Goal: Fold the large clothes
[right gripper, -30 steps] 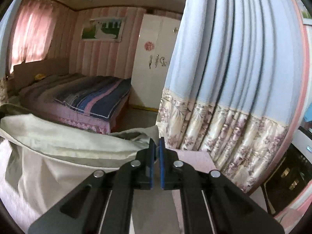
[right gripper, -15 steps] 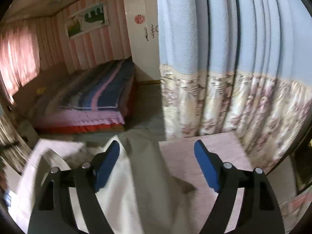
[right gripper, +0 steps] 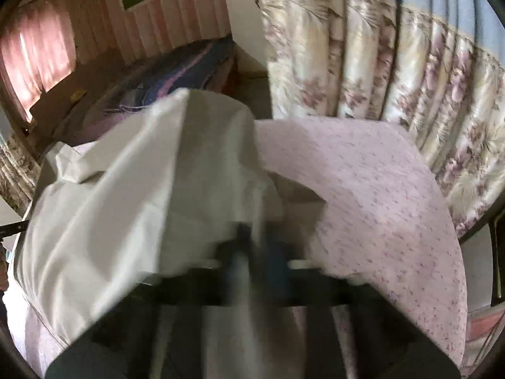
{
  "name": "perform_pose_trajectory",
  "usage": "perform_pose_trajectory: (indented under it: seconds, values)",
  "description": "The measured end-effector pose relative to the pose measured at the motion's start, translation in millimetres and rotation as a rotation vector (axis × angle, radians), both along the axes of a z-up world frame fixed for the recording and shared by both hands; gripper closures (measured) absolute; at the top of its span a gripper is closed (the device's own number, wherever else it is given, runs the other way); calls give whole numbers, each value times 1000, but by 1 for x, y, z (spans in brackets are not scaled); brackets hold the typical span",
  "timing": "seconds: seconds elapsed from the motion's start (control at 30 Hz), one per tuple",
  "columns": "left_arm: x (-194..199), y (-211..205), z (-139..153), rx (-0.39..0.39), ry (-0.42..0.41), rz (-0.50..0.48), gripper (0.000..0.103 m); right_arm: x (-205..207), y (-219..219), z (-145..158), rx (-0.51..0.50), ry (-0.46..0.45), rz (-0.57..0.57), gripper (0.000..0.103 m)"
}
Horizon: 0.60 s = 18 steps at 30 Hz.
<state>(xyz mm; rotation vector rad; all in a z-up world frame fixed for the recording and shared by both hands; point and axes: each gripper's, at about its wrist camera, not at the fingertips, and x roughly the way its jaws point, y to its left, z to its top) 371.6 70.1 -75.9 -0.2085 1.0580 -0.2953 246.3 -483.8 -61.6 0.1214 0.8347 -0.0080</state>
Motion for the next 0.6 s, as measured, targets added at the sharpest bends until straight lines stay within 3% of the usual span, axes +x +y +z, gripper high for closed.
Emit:
perform_pose_trajectory:
  seconds: [0.07,0.13,0.2,0.27,0.33,0.37,0.4,0.47,0.53,0.57,0.6]
  values:
    - [3,-7,11,47,-41,10,93,-6,19,20,-80,-73,25,101]
    - [-3,-7,39,-4,-127,4,96,-26,31,53,-96,-195,46,102]
    - [-21,2,74,-108,-258,-5,97,-53,35,86,-104,-324,46,102]
    - [-36,7,101,-129,-360,2,98,-77,34,106,-141,-417,10,102]
    - [-33,9,101,-67,-382,27,97,-80,19,101,-135,-380,-59,102]
    - [-26,8,93,-44,-355,39,97,-74,2,87,-104,-313,-113,102]
    - [-7,11,69,-17,-265,53,93,-66,-8,72,-75,-245,-145,102]
    - [18,15,29,-32,-128,44,91,-47,-27,28,4,-76,-191,102]
    - [35,12,-7,39,-37,59,85,-33,-26,-10,-29,38,-204,98]
    - [36,11,-13,69,-30,69,78,-32,-25,-17,-47,41,-221,92]
    - [34,12,-10,91,-43,93,65,-35,-27,-15,-37,32,-241,86]
